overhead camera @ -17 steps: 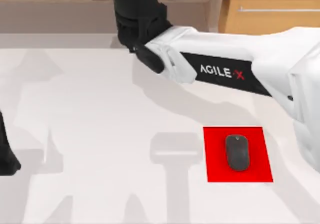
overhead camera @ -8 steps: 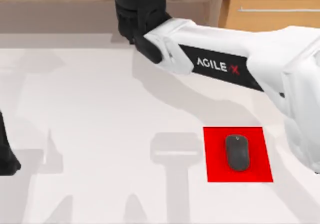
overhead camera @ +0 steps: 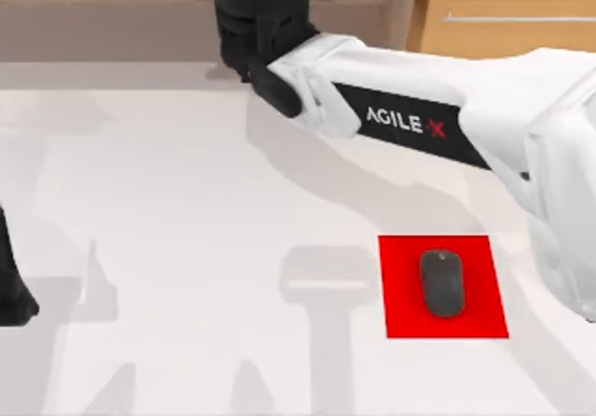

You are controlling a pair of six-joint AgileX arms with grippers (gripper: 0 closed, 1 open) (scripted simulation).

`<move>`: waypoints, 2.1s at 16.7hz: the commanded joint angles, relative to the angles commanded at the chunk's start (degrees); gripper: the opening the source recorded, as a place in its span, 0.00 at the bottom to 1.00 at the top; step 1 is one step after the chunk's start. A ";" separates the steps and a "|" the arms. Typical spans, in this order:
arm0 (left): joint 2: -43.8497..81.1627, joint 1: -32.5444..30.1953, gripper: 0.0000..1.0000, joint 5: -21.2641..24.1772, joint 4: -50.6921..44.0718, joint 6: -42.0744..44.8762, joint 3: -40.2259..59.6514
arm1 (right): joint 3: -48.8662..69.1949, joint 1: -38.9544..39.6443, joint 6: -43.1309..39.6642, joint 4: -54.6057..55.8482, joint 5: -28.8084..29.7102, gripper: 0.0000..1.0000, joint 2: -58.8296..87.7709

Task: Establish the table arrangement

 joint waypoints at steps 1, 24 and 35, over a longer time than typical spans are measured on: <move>0.00 0.00 1.00 0.00 0.00 0.00 0.00 | 0.00 0.00 0.00 0.00 0.00 0.55 0.00; 0.00 0.00 1.00 0.00 0.00 0.00 0.00 | -8.44 2.30 0.10 1.88 1.96 0.00 -5.90; 0.00 0.00 1.00 0.00 0.00 0.00 0.00 | -15.38 2.06 1.66 3.60 -0.29 0.00 -11.51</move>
